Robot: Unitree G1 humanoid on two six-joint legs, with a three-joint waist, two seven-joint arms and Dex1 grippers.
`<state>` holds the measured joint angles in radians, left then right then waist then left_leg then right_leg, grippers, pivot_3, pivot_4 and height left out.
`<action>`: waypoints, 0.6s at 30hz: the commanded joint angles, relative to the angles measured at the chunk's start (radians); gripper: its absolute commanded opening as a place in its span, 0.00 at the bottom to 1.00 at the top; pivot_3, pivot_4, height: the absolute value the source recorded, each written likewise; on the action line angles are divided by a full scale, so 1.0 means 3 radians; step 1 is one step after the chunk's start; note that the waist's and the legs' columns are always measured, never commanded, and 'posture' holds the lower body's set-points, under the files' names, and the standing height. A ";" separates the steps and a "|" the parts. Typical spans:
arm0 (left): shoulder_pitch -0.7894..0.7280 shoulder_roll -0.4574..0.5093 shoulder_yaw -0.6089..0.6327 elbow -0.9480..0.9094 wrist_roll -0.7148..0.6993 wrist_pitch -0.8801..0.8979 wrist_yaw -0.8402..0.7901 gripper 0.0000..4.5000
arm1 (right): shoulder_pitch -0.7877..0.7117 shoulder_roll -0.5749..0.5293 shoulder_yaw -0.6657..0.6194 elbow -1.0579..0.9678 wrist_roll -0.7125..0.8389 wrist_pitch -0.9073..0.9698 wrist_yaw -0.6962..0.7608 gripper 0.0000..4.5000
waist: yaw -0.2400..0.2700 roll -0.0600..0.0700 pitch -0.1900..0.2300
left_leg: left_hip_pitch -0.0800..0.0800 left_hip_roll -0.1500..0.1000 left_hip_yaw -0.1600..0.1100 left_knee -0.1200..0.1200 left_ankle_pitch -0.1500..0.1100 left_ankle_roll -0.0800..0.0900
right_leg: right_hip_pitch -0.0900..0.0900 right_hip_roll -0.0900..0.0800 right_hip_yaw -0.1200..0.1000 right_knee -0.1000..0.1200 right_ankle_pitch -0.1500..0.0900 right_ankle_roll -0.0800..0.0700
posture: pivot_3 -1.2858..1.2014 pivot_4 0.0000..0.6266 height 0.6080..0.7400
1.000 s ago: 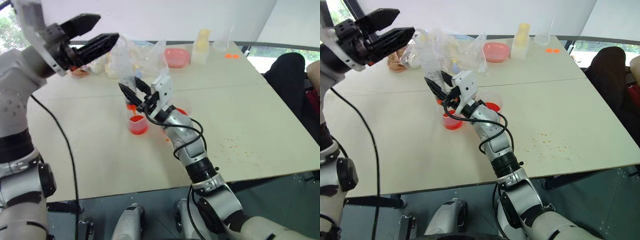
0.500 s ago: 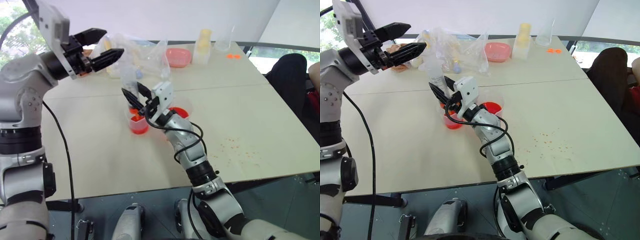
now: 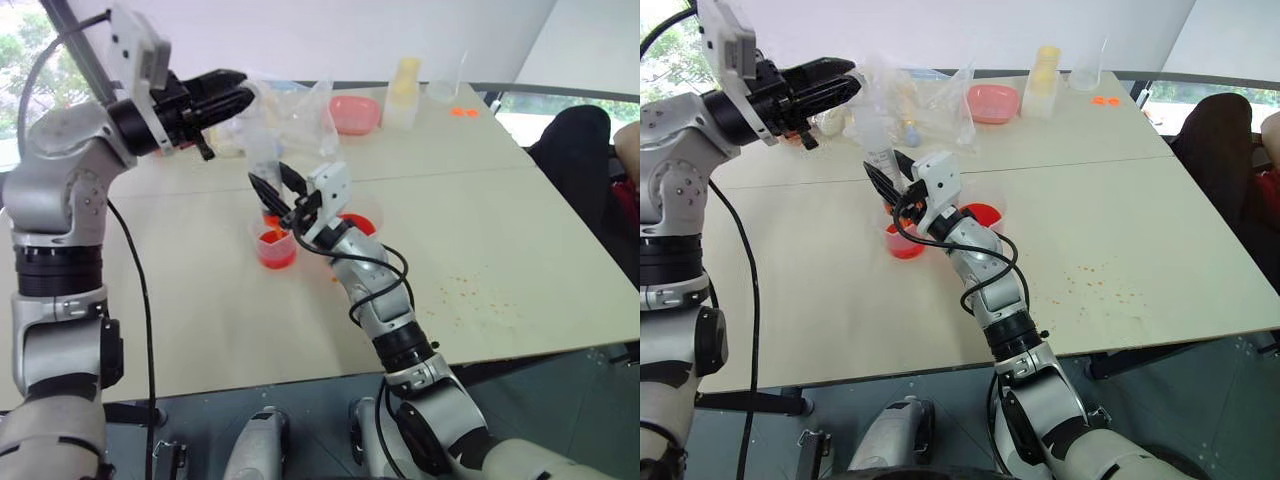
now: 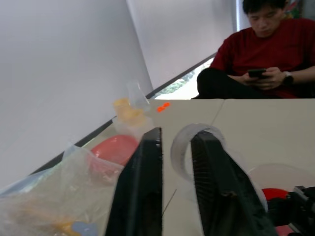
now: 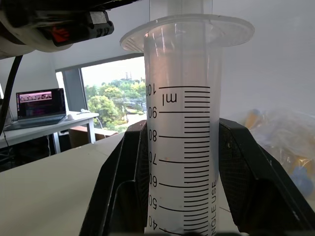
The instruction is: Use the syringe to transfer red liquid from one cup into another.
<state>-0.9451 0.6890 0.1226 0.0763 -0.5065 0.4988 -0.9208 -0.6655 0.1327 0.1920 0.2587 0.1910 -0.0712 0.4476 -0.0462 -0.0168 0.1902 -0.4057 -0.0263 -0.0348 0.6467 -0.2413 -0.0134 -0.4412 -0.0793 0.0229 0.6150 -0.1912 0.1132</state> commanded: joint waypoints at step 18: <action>0.0513 -0.0258 0.0084 -0.0665 -0.0302 0.0527 0.0148 0.00 | -0.0187 0.0092 -0.0025 -0.0320 0.0077 -0.0021 0.0052 0.31 | 0.0005 0.0000 0.0000 | 0.0000 0.0000 -0.0001 0.0001 0.0000 0.0000 | 0.0001 -0.0001 0.0000 0.0000 0.0000 0.0000 | 0.52 0.24 1.00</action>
<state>-0.8234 0.6275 0.2133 -0.0935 -0.5746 0.6365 -0.8407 -0.6655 0.1313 0.1890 0.2467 0.1900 -0.0538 0.4677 -0.0448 -0.0169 0.1903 -0.4058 -0.0262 -0.0350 0.6470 -0.2413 -0.0134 -0.4411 -0.0796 0.0229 0.6150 -0.1911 0.1132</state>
